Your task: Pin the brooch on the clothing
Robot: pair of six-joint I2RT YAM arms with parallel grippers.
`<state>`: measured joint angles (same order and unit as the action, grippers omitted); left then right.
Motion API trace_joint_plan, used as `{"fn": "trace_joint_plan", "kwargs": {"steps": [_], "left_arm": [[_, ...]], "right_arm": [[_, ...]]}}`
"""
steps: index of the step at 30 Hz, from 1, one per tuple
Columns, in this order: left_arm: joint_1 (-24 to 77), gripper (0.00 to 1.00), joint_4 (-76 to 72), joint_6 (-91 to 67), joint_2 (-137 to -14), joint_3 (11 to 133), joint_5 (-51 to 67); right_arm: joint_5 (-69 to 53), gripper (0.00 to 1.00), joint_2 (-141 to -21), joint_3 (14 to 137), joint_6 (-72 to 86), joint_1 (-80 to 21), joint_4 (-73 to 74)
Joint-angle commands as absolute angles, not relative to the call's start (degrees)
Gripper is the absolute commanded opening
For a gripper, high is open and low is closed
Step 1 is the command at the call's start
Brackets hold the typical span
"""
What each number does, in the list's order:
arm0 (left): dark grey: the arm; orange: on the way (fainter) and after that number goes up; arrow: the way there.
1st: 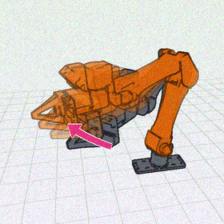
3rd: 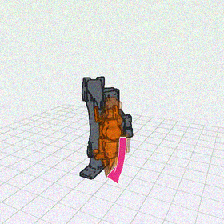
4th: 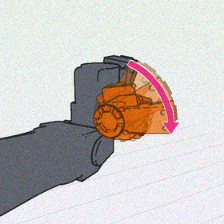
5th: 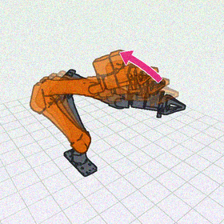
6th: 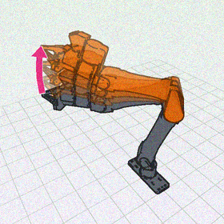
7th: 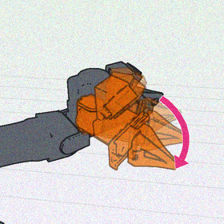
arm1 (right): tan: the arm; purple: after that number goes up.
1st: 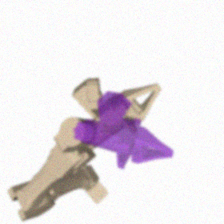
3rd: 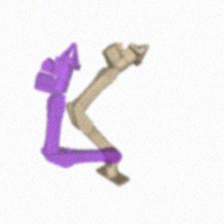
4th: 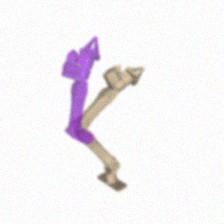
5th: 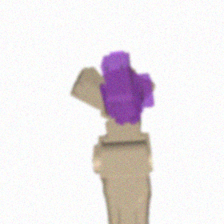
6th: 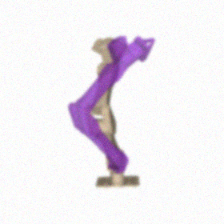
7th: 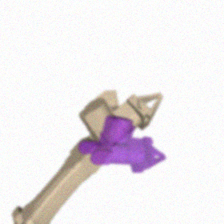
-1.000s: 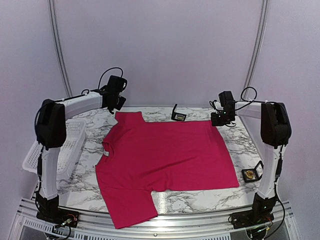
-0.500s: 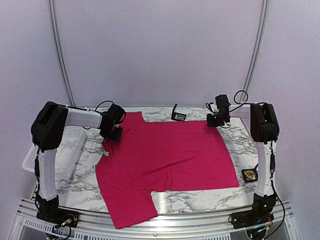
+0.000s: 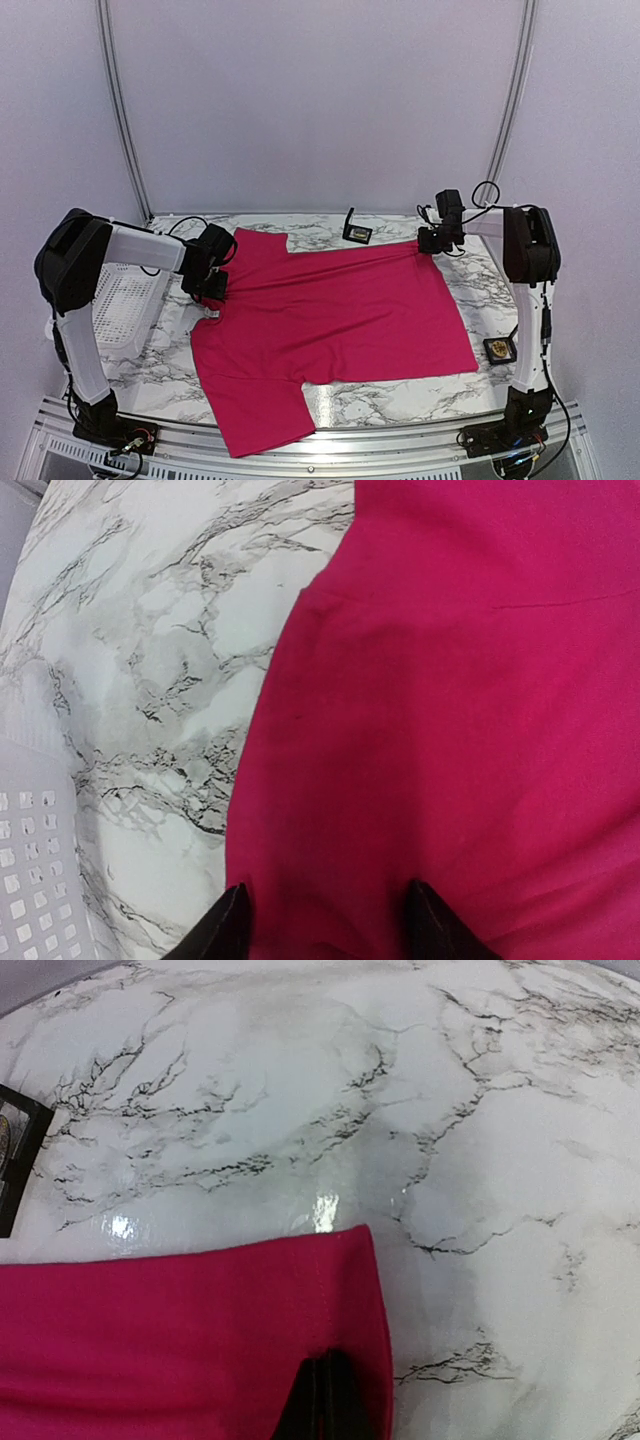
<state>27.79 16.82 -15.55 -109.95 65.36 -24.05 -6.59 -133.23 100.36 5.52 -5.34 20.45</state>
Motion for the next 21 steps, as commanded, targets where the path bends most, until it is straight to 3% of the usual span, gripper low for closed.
{"fn": "trace_joint_plan", "kwargs": {"steps": [1, 7, 13, 21], "left_arm": [[27.3, 0.59, 24.5, -13.8, -111.0, 65.9, -23.8], [27.3, 0.67, 24.5, -6.1, -112.1, 79.1, -21.5], [26.9, 0.62, 25.6, -1.8, -125.2, 96.9, -22.6], [26.9, 0.6, 27.1, 5.8, -140.0, 115.2, -30.5]], "right_arm": [[-9.1, 0.0, -134.6, 103.5, 4.5, -4.4, 22.0], [-7.1, 0.0, -126.5, 102.6, 4.3, -4.9, 23.1], [-6.3, 0.0, -109.9, 86.9, 4.6, -9.2, 19.7], [-31.4, 0.0, -97.2, 68.7, -12.7, -34.5, 19.2]]}}
